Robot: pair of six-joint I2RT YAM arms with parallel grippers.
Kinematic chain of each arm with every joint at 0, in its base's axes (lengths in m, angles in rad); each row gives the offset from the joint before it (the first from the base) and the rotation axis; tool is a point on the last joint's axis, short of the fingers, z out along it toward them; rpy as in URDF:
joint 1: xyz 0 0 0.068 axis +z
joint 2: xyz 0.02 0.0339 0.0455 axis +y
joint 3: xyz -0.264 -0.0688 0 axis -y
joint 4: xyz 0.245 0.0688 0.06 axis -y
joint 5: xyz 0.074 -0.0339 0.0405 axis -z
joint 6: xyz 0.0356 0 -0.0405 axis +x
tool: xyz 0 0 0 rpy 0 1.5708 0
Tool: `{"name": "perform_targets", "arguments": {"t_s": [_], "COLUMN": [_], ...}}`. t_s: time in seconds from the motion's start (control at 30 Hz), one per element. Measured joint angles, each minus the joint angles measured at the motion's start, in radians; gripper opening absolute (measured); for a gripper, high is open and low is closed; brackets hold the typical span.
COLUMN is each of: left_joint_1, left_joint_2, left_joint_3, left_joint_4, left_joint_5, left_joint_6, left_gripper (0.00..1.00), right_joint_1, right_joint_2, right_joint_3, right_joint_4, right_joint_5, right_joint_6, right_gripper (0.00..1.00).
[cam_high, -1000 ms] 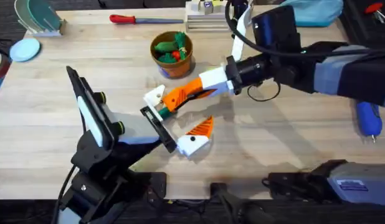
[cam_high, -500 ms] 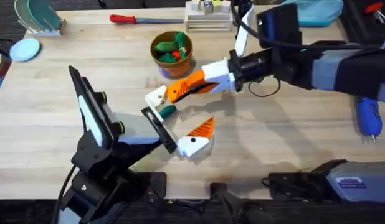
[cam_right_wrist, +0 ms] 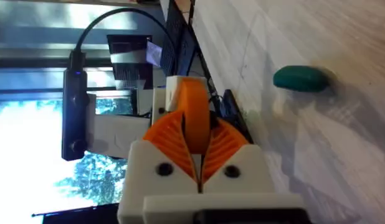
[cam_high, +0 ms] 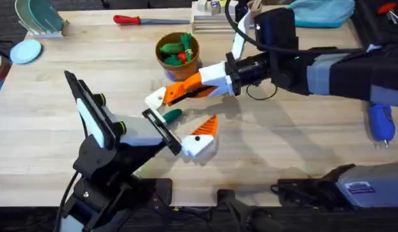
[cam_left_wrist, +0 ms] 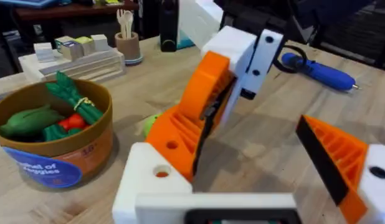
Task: Pick up the gripper from the table and insert it into the empty holder that is missing its gripper. Then pick up a screw, insert it into the mounting hole, and use the screwdriver to tighten it. Finally, clean up the table by picking up the vegetable and placing it into the bucket.
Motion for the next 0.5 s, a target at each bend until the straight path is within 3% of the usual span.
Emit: {"name": "perform_targets", "arguments": {"t_s": [0.27, 0.5], "left_joint_1": [0.005, 0.002], "left_joint_2": [0.000, 0.000], "left_joint_3": [0.000, 0.000], "left_joint_4": [-0.001, 0.002], "left_joint_5": [-0.014, 0.039], "left_joint_6": [-0.004, -0.008], "left_gripper": [0.993, 0.993], "right_joint_1": [0.037, 0.076], "right_joint_2": [0.000, 0.000], "right_joint_3": [0.000, 0.000], "right_joint_4": [0.008, 0.010], "right_joint_5": [0.026, 0.031], "right_joint_6": [0.012, 0.004], "right_gripper": [0.008, 0.008]}}
